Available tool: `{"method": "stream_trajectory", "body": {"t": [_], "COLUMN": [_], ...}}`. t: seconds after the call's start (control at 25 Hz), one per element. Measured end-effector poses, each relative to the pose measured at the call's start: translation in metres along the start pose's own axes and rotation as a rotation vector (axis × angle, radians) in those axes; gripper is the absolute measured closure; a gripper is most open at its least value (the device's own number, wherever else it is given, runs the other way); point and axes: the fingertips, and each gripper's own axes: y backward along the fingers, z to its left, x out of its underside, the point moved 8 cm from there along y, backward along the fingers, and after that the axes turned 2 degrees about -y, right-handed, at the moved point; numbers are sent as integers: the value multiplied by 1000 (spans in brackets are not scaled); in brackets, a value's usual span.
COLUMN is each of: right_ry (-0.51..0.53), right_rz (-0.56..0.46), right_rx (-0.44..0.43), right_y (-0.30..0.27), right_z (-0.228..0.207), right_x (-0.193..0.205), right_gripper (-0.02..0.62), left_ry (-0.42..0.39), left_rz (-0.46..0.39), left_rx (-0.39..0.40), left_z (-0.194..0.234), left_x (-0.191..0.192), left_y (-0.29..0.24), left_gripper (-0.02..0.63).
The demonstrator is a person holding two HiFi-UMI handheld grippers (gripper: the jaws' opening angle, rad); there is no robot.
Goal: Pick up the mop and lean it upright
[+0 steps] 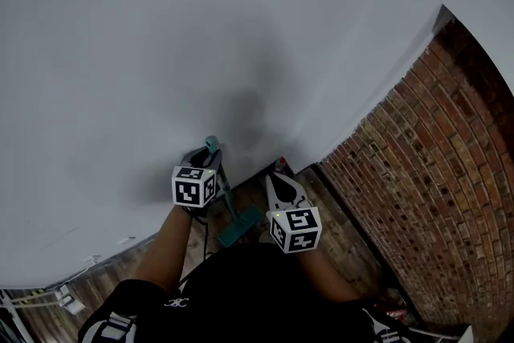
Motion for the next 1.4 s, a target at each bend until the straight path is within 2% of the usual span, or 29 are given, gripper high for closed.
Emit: {"method": "stream_trajectory", "body": {"t": [0.16,0.28,0.36,0.48,0.6,0.68,0.76,1.04,1.2,1.4], "right_ry": [1,0,-2,0,2,5,9,26,34,64], "right_rz": [1,-7,-15,-21,-16,-14,-13,2,12,64], "right_rx": [6,18,32,37,38,34,26,35,59,87], "right_y": [-2,-1,0,0,0,-1,-1,0,5,18], "right_z": [4,7,8,13,21,28,37,63,74,96], "right_x": [-1,-2,-2,-3,-1,-1,1,8,11,26], "right_gripper": [583,583,583,583,583,583,583,583,583,583], "left_ry": [-9,-57,-104,-143,-146,-118,-94,-92,-81,-89], "left_rz": [-14,-10,-11,-33,37,77,96,44,0,-9], "left_rx": [10,1,-28,-110,-183,-193,-176,-20,30,78], "left_z": [1,-5,-10,-10,-6,-4,-4,-14,-20,-20], "left_x": [1,4,5,7,16,23,29,34,30,43], "left_y": [0,-1,-1,5,9,14,22,55,72,90], "left_gripper": [503,494,446,428,430,434,611,611,611,611]}}
